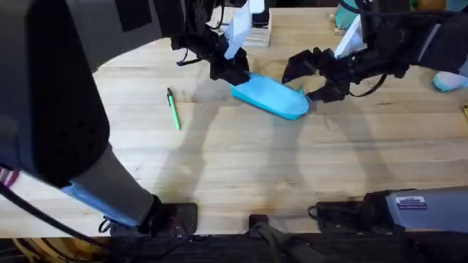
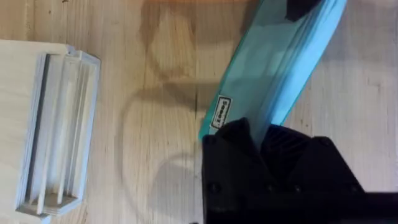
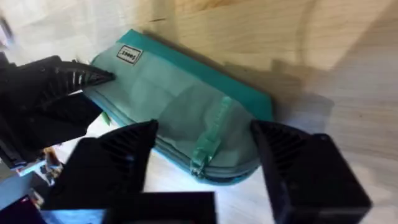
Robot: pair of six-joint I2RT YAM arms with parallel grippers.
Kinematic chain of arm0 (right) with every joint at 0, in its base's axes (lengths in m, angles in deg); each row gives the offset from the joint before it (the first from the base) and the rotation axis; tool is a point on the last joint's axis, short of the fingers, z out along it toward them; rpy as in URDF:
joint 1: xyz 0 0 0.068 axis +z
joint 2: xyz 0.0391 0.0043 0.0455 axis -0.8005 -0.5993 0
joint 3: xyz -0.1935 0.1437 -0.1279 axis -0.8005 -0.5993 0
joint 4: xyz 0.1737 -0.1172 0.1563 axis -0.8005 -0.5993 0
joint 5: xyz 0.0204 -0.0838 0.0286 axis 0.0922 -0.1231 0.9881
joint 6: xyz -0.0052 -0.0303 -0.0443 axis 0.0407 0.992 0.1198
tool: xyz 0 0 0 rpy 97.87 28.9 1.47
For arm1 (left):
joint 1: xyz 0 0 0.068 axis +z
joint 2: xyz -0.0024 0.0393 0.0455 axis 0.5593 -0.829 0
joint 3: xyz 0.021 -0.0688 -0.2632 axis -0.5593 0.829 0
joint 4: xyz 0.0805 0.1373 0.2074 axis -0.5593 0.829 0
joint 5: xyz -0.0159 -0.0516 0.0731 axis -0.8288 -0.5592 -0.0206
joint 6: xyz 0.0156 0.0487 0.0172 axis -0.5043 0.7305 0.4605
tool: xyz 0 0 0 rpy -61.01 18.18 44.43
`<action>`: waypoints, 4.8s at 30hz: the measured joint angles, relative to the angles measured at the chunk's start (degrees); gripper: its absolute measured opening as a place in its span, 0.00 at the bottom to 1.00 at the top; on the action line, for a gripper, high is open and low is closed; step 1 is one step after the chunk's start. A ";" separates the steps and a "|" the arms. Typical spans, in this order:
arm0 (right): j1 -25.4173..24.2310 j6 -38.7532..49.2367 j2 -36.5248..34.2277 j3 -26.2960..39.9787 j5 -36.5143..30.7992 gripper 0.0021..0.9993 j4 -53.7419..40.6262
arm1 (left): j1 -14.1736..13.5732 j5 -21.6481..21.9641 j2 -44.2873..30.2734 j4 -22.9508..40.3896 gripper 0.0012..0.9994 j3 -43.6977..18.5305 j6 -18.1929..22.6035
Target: Unzip the bag, pick up the pens from the table one at a time and place them inside, then zip the bag closed.
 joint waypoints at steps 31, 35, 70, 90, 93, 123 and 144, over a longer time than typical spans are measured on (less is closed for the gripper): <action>0.22 -2.82 0.20 2.64 0.92 0.03 -0.24 | 0.00 0.23 0.00 0.13 0.04 0.00 -0.02; 0.33 -2.82 1.98 5.26 0.96 0.03 -0.60 | 0.00 0.23 0.00 -0.15 0.04 0.00 -0.02; 18.60 -18.57 -6.64 7.48 -2.50 0.03 20.72 | 0.22 0.71 0.00 -0.09 0.04 0.00 -0.02; 12.88 -9.93 -4.78 7.56 -1.64 0.74 15.86 | 0.59 0.99 0.00 -0.28 0.04 -0.09 -0.02; 7.62 -4.47 -1.44 7.72 -2.52 1.00 9.76 | 0.59 0.99 0.00 -0.28 0.04 -0.09 -0.04; 3.93 9.31 9.28 11.47 -12.66 1.00 -3.91 | 0.15 0.76 0.00 -0.24 0.99 -0.09 0.00; 6.06 21.34 9.28 23.39 -12.66 1.00 -20.65 | 9.76 3.81 24.05 16.70 0.99 -0.31 0.01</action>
